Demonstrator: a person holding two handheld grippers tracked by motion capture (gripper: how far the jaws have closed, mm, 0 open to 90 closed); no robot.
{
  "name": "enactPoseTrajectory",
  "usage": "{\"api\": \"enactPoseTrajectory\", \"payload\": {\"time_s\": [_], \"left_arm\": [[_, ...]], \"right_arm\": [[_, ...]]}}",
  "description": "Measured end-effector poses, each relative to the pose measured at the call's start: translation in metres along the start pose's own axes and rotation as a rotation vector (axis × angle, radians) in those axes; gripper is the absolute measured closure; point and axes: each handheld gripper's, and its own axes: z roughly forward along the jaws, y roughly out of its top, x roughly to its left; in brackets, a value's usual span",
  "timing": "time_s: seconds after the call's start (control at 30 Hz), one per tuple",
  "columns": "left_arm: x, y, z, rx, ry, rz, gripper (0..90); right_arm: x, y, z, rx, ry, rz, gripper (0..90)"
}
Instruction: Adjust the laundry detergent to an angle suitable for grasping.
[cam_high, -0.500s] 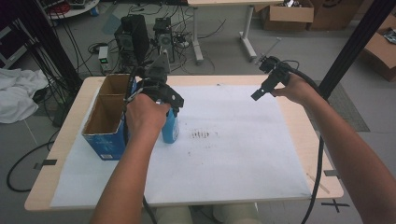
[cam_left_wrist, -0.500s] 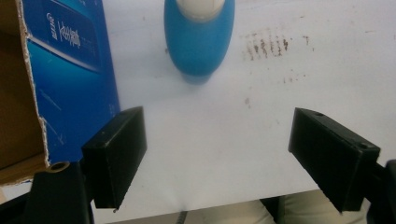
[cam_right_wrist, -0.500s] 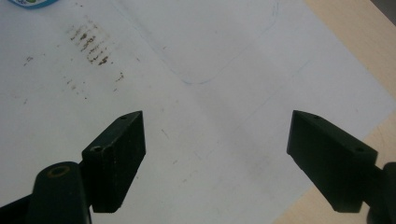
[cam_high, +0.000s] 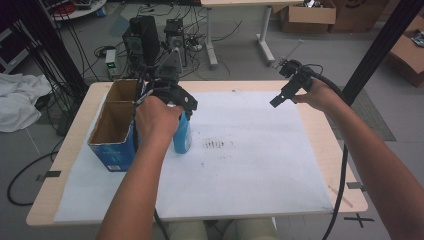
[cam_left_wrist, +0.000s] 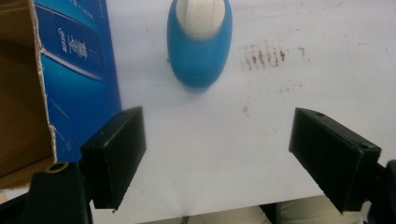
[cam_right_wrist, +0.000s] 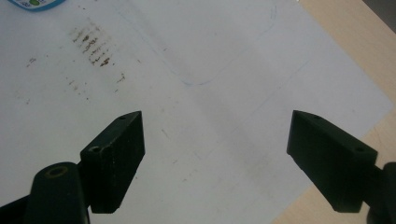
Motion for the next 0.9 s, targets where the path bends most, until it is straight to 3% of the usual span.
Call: {"api": "enactPoseTrajectory", "payload": {"time_s": [0.9], "left_arm": [[-0.001, 0.011, -0.007, -0.03, -0.013, -0.003, 19.4]], "right_arm": [[-0.002, -0.001, -0.001, 0.003, -0.003, -0.004, 19.1]]}}
